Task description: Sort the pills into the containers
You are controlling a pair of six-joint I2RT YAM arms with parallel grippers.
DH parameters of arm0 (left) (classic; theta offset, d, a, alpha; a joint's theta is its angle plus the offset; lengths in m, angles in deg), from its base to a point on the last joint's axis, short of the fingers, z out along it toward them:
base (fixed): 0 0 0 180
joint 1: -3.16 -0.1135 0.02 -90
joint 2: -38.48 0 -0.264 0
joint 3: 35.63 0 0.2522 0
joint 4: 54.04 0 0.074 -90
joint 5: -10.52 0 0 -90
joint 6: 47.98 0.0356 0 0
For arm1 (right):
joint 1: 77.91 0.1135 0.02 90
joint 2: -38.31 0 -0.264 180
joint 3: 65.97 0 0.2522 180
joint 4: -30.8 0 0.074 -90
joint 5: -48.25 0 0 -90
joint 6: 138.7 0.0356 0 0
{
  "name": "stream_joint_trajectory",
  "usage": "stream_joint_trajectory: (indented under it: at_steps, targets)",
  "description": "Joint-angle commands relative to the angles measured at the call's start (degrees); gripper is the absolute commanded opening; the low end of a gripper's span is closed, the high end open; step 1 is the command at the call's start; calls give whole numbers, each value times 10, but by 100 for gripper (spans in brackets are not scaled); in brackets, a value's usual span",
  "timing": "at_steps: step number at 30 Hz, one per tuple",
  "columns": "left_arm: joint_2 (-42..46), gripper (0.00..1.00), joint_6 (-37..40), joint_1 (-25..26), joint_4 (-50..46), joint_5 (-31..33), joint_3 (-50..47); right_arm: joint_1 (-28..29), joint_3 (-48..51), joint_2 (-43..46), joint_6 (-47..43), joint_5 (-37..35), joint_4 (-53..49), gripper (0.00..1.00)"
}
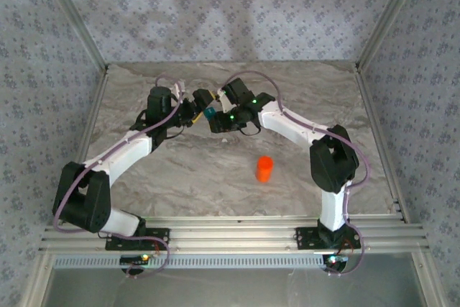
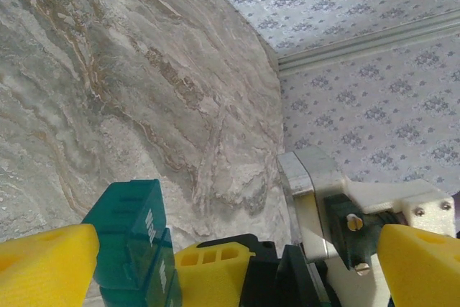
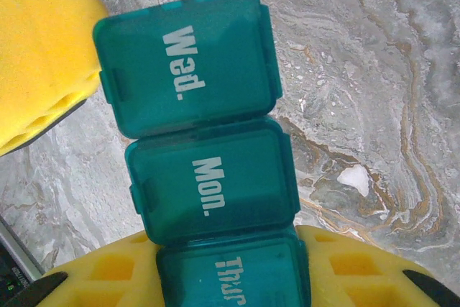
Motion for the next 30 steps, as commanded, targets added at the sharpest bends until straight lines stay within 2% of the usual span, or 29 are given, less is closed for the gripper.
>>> stream_joint_trajectory:
  at_steps: [1, 30]
  targets:
    - [-3, 99, -6, 6, 19, -9, 21, 3, -19, -11, 10, 14, 4, 29]
    - [10, 99, -8, 32, 8, 1, 35, 1, -6, -13, 17, 20, 16, 28]
